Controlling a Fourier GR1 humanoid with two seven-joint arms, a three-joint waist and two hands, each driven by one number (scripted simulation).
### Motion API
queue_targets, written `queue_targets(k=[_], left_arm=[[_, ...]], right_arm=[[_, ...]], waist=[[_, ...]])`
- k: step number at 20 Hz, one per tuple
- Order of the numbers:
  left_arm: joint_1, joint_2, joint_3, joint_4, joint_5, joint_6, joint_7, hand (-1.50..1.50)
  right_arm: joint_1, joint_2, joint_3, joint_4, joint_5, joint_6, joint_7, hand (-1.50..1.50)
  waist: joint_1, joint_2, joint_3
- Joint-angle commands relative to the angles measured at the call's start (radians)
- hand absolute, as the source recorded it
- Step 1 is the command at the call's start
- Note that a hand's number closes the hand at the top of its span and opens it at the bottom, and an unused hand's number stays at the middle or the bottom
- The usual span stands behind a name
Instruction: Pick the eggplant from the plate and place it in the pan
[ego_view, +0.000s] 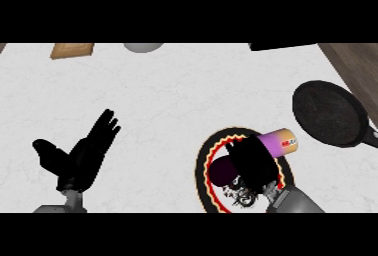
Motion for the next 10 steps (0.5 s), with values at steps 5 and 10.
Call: queue_targets(k=[5,10], left_arm=[[0.028,-0.015,-0.02,-0.009,-0.002,-0.008,-0.009,0.0],[0.0,0.001,-0.021,-0.035,0.013,-0.028,0.029,0.0]], right_arm=[[0.24,0.109,-0.205,-0.368,-0.029,-0.299,0.275,1.5],[0.392,0.134,-0.265,-0.65,-0.122,-0.388,0.294,1.5]], waist=[[0.039,-0.007,-0.008],[0.08,0.003,-0.007]])
